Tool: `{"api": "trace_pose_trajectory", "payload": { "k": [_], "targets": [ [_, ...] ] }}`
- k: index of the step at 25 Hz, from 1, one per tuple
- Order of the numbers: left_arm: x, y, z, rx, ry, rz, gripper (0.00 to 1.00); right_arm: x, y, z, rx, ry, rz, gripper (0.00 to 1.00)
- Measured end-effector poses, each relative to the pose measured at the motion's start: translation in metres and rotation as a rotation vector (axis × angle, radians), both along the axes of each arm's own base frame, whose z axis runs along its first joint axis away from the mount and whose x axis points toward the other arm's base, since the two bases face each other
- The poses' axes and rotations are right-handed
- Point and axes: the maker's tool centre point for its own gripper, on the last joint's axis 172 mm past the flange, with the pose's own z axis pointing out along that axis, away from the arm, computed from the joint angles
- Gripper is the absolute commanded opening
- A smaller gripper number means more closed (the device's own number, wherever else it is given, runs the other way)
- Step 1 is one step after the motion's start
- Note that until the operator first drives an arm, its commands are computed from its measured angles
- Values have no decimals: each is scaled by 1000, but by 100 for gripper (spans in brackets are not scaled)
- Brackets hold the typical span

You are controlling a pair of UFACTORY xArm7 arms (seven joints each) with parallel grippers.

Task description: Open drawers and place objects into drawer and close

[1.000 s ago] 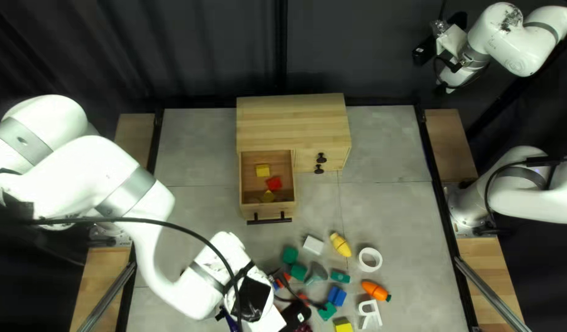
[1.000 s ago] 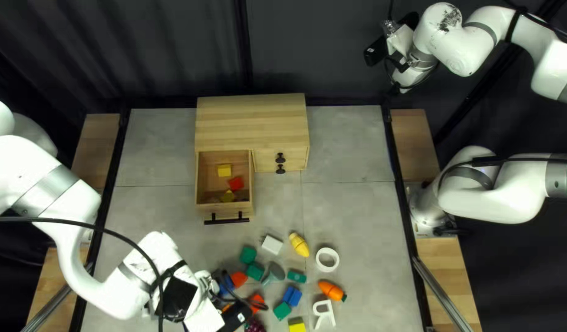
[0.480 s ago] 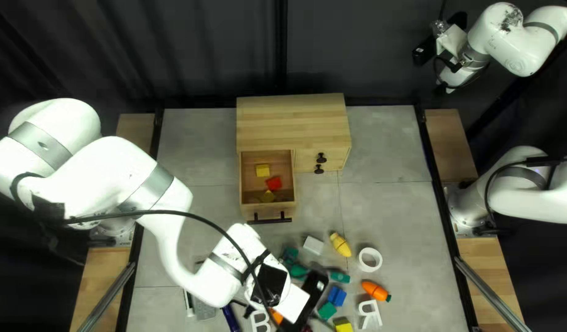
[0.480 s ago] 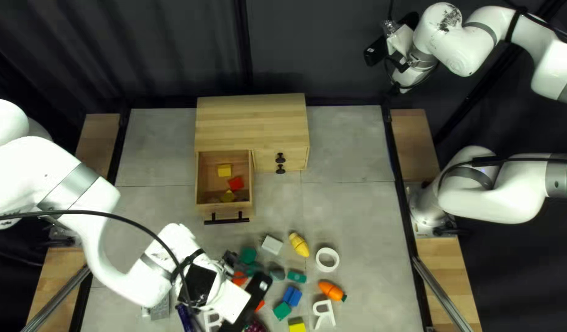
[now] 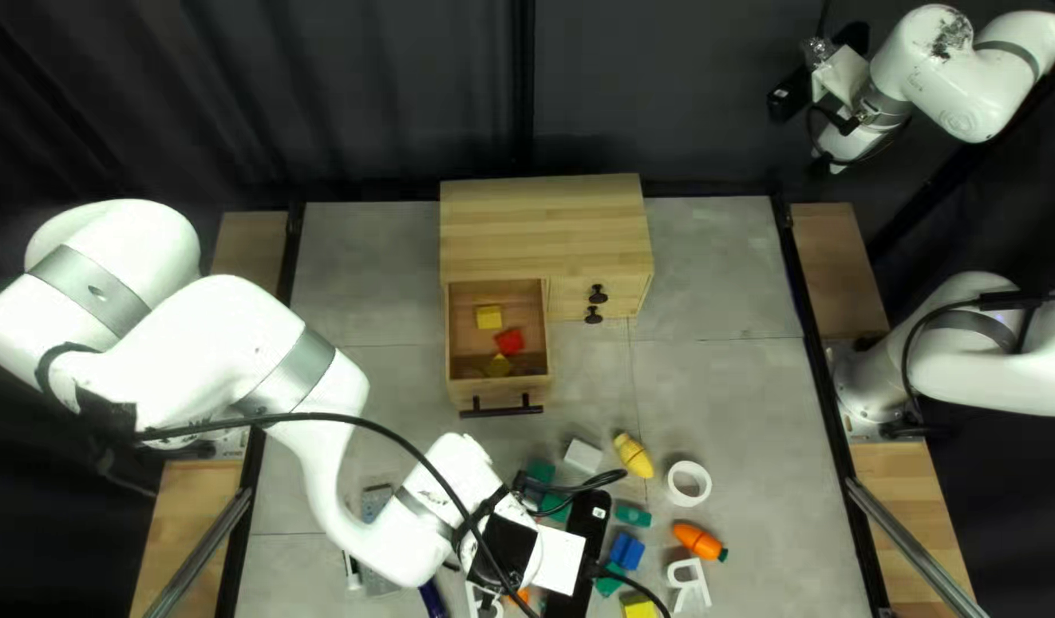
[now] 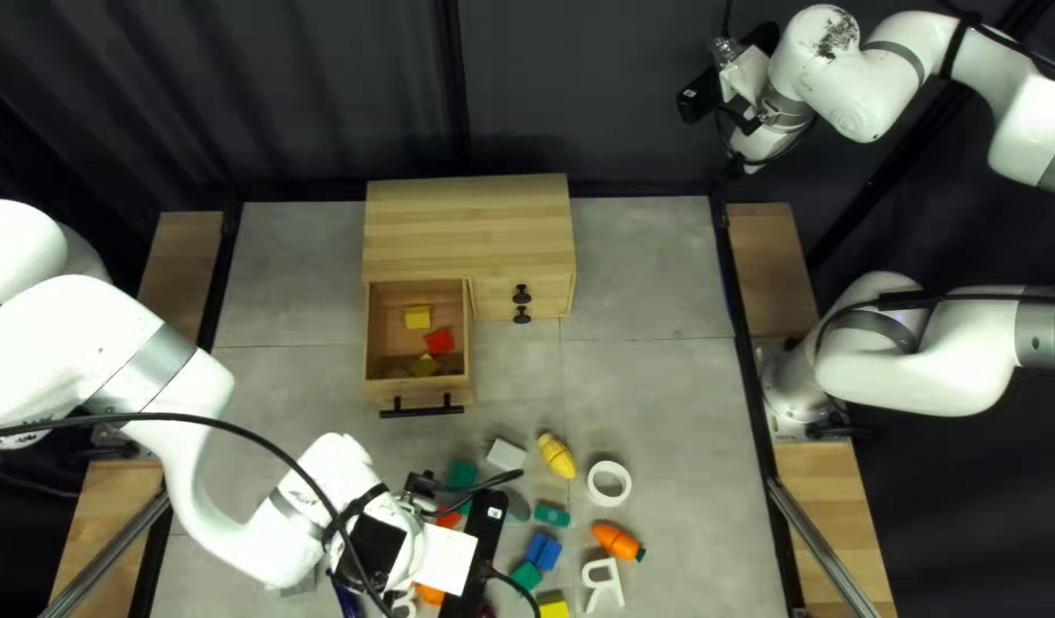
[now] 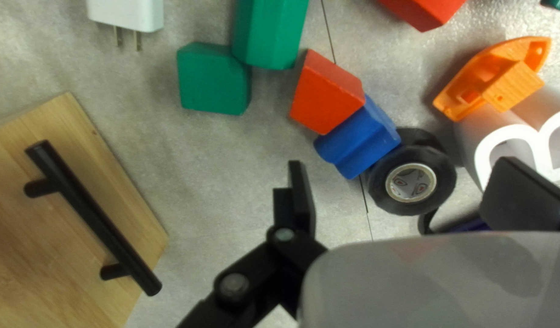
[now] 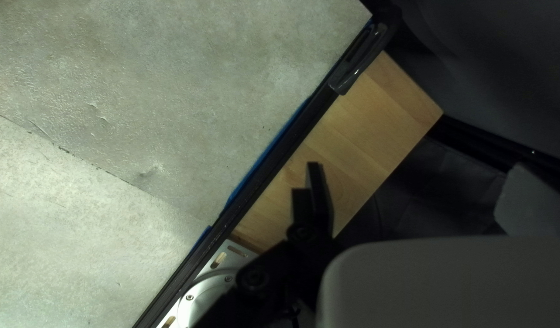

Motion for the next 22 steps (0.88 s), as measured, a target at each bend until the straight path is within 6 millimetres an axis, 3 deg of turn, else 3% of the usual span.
{"api": "trace_pose_trajectory", "payload": {
  "k": [10, 17, 22],
  "targets": [
    [2, 11, -7, 5, -6, 494, 100, 0, 0, 0, 0, 0, 0, 100],
    [4, -9, -19, 52, -84, 636, 100, 0, 0, 0, 0, 0, 0, 100],
    [8, -3, -40, 17, -121, 683, 100, 0, 0, 0, 0, 0, 0, 100]
  ]
}}
